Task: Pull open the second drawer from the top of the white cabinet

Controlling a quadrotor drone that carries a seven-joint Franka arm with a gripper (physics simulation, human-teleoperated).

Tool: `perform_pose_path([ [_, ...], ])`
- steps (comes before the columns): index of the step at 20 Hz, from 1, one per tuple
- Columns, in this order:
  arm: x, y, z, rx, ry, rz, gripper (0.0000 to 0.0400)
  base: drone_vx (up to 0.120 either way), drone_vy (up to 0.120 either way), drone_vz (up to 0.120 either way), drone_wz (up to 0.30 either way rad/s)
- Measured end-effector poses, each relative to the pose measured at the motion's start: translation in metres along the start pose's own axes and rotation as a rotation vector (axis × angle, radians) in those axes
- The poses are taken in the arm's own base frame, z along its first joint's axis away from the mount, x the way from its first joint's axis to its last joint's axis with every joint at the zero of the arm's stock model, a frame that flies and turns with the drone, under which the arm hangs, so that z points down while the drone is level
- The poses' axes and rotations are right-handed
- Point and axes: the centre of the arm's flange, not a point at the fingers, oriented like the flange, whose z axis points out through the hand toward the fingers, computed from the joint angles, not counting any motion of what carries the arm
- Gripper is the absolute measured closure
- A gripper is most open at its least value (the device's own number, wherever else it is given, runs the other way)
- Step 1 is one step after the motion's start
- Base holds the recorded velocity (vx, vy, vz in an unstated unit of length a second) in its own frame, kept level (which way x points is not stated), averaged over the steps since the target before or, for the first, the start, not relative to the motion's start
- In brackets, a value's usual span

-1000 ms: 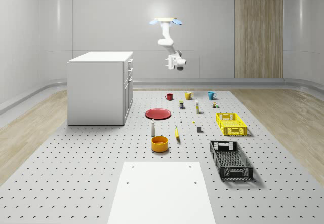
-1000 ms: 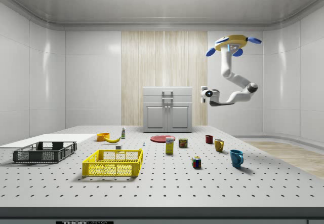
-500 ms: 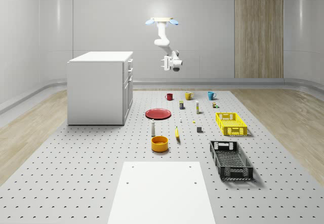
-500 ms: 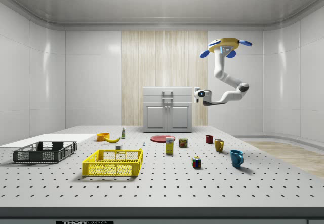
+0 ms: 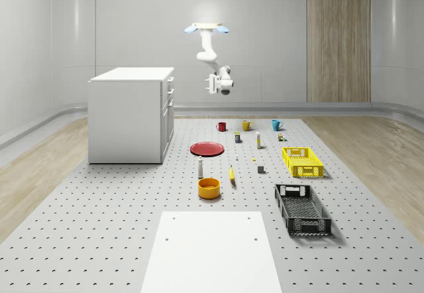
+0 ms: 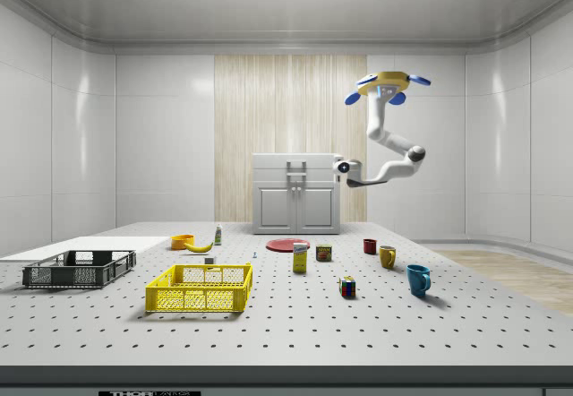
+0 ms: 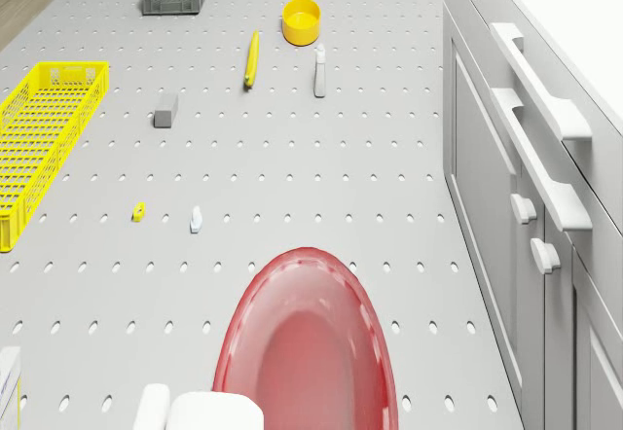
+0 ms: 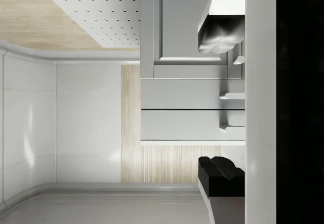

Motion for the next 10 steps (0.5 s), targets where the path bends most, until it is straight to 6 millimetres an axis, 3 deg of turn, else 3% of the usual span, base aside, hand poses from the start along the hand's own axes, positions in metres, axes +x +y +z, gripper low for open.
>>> perform_pose_path([
  [2, 0.0000, 0.0000, 0.0000, 0.000, 0.000, 0.000, 0.0100, 0.120, -0.120, -0.080, 0.000],
  [10, 0.0000, 0.0000, 0.0000, 0.000, 0.000, 0.000, 0.0100, 0.120, -0.120, 0.000, 0.000],
])
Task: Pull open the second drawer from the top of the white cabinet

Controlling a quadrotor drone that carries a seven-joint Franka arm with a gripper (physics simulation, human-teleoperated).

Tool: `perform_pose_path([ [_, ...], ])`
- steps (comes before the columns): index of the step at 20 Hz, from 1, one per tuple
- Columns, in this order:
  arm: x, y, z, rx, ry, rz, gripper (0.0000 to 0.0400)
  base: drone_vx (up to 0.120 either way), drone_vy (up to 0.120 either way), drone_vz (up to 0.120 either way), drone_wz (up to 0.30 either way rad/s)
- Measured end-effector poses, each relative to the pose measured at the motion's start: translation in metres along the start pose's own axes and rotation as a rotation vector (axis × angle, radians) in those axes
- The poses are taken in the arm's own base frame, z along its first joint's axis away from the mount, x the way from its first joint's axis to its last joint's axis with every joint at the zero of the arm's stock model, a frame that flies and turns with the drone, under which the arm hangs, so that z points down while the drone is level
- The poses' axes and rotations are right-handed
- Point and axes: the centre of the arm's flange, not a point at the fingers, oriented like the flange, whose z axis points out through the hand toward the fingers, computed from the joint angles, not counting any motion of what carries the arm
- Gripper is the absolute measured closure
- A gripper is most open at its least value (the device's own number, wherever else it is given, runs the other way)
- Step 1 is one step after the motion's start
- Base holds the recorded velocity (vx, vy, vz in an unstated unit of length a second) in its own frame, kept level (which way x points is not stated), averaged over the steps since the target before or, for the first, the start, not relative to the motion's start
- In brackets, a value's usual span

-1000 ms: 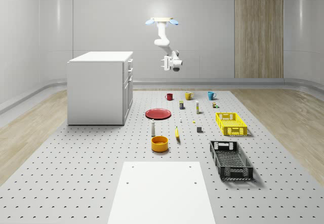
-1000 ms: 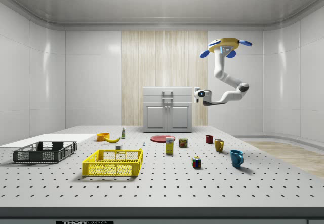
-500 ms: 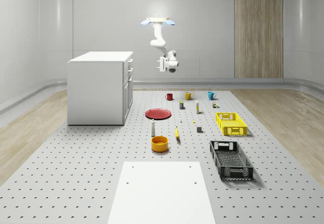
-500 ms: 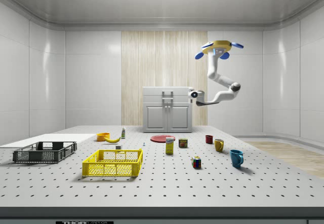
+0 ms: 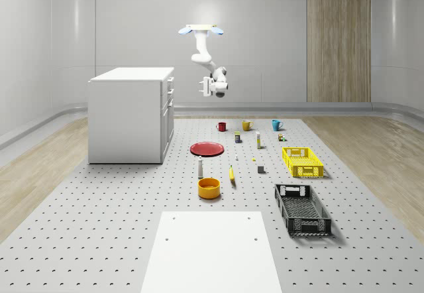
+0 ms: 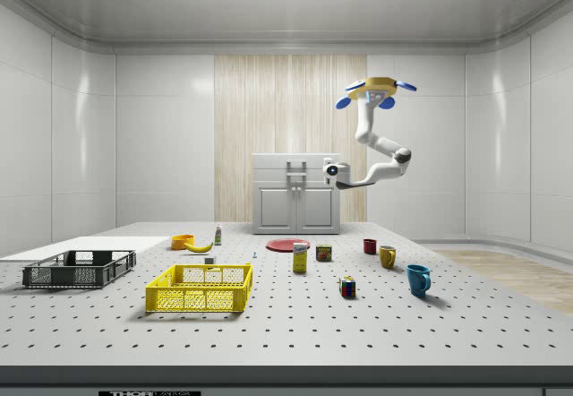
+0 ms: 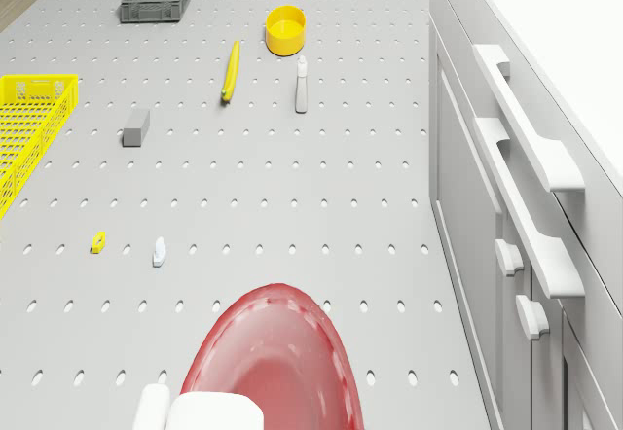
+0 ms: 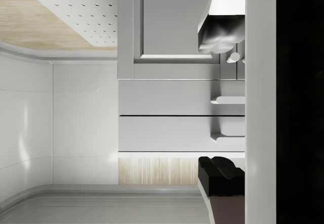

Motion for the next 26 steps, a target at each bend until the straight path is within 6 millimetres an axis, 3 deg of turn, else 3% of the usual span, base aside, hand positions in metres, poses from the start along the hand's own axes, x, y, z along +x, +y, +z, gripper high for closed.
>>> perform_pose_path([
  [26, 0.0001, 0.0000, 0.0000, 0.000, 0.000, 0.000, 0.0100, 0.120, -0.005, 0.000, 0.000],
])
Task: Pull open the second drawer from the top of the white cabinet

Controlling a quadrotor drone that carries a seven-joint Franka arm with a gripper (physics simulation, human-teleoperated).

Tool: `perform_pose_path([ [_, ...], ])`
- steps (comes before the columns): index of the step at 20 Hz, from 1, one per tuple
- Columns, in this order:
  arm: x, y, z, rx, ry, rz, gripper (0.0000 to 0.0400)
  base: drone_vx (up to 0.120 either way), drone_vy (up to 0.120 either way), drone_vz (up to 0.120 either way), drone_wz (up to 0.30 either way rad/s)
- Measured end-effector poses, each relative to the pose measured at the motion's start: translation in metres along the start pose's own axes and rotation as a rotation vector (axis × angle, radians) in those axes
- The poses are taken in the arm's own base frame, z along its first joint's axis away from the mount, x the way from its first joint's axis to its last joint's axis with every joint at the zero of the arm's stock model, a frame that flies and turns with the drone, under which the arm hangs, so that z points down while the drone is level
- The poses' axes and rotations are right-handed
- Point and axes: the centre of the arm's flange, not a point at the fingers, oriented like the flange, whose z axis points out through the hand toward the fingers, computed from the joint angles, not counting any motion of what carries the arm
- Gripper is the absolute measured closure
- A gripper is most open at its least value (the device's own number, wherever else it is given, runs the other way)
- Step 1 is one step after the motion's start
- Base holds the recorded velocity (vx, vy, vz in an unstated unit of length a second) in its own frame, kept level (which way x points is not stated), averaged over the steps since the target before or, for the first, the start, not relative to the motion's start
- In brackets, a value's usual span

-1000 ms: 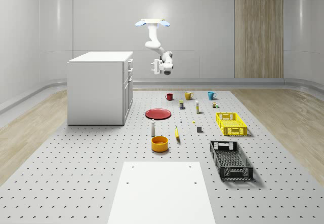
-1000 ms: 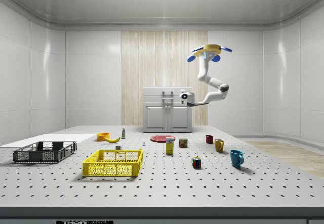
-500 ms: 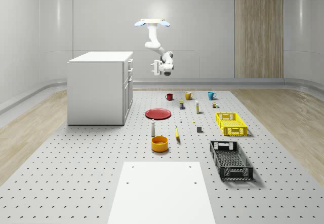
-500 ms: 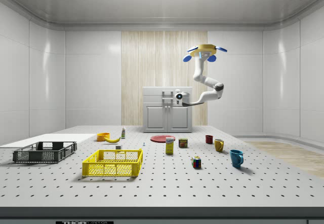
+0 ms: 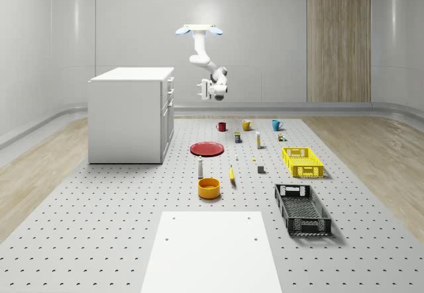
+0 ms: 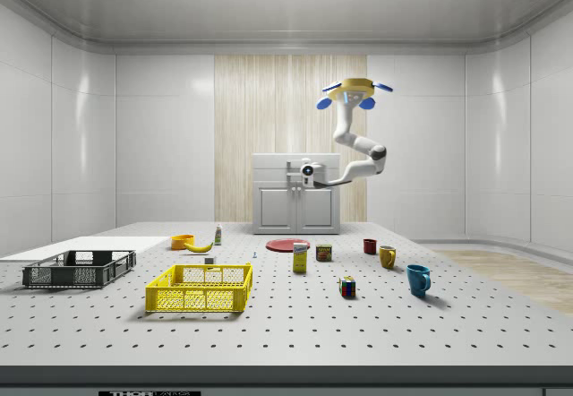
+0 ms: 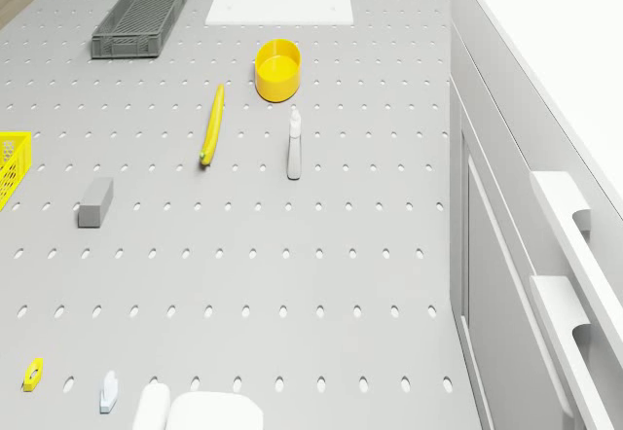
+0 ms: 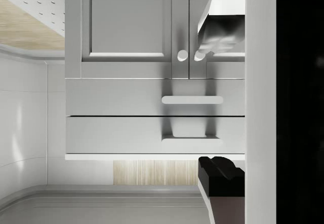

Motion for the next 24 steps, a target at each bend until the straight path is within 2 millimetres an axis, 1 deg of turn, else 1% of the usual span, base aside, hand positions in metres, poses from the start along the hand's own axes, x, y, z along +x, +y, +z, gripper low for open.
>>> perform_pose_path([
  [4, 0.000, 0.000, 0.000, 0.000, 0.000, 0.000, 0.0100, 0.120, 0.000, 0.000, 0.000],
  [8, 0.000, 0.000, 0.007, 0.000, 0.000, 0.000, 0.0100, 0.010, 0.000, 0.000, 0.000],
  [13, 0.000, 0.000, 0.027, 0.000, 0.000, 0.000, 0.0100, 0.000, 0.000, 0.000, 0.000],
  [24, 0.000, 0.000, 0.079, 0.000, 0.000, 0.000, 0.0100, 0.000, 0.000, 0.000, 0.000],
])
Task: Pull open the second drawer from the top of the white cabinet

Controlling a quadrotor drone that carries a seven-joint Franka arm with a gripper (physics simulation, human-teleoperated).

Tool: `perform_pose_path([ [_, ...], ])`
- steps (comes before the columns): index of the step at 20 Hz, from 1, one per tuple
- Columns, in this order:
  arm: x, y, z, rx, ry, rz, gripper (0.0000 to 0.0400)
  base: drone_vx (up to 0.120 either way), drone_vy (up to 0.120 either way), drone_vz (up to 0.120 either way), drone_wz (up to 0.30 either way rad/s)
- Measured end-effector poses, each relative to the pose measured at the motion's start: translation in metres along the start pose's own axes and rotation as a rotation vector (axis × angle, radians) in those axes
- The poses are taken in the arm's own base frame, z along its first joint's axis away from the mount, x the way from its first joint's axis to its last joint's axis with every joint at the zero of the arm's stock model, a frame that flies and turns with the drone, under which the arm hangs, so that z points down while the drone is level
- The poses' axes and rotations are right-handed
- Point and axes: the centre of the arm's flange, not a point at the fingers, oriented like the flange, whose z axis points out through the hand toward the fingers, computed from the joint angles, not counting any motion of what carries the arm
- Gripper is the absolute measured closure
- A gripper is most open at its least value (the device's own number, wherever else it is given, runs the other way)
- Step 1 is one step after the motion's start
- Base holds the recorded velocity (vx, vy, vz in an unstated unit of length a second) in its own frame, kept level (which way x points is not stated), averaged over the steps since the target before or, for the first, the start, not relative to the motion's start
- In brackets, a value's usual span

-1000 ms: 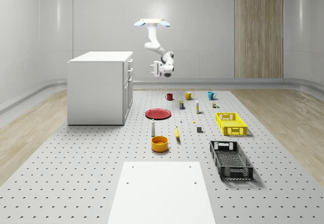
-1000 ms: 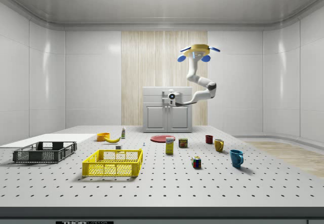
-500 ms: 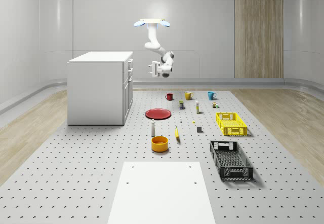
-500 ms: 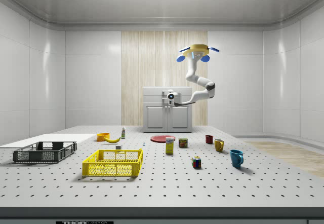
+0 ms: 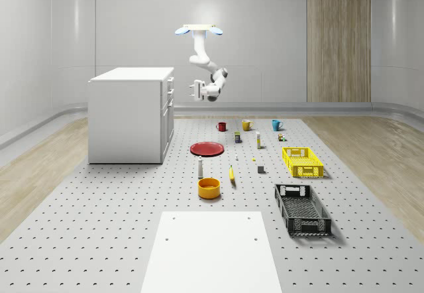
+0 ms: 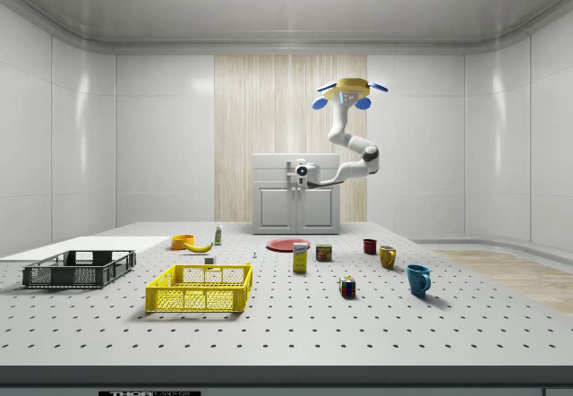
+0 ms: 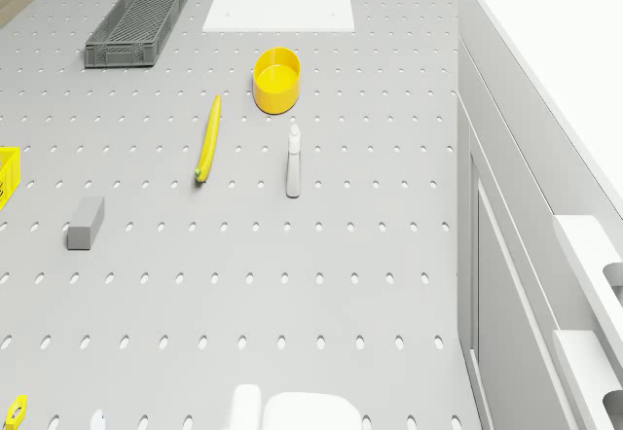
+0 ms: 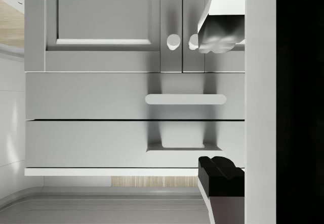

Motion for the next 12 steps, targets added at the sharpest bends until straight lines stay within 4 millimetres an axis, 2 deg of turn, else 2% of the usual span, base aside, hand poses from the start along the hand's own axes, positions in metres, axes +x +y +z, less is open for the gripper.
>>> perform_pose_path([
  [12, 0.000, 0.000, 0.061, 0.000, 0.000, 0.000, 0.0100, 0.000, 0.000, 0.000, 0.000],
])
